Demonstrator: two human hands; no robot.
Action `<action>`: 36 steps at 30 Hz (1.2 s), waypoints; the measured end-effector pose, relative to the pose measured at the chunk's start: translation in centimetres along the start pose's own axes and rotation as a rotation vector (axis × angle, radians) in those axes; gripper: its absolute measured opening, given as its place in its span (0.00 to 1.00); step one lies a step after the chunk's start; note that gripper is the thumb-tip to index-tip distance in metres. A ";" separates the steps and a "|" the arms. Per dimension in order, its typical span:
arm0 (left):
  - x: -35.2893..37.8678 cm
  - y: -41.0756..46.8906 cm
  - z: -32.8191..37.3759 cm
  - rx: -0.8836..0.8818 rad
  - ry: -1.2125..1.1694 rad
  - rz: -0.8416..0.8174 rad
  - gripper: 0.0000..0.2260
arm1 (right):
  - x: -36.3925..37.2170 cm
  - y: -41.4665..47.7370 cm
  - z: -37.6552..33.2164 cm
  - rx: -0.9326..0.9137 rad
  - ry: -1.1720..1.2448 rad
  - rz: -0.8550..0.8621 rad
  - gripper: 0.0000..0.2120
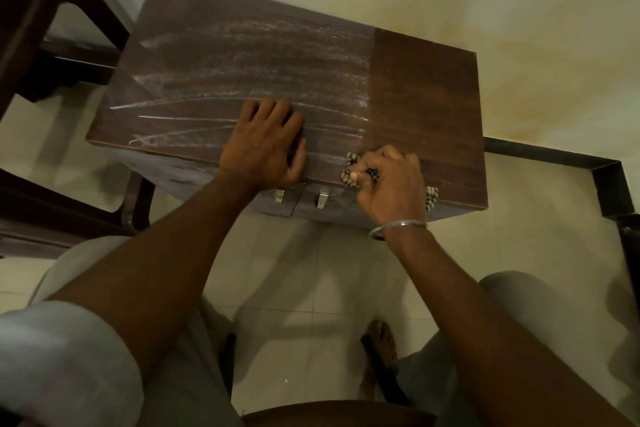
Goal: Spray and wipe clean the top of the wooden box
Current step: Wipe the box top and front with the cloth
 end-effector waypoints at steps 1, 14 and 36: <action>0.0 0.0 0.0 0.000 -0.004 0.001 0.18 | 0.0 0.6 -0.1 0.017 -0.003 -0.004 0.05; -0.1 0.0 0.0 0.001 -0.003 0.012 0.17 | 1.4 1.4 -1.6 0.035 -0.003 0.012 0.04; -0.3 0.1 0.1 0.014 -0.038 -0.100 0.25 | 0.8 9.3 -1.2 0.116 0.051 0.025 0.04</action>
Point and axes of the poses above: each hand's wrist, its own y-axis towards the middle knuckle, its own x-axis out of the palm, z = x × y, the point moved 4 cm from there along y, towards the middle knuckle, and after that the axes turned 15 degrees about y, right-handed, at the moved point
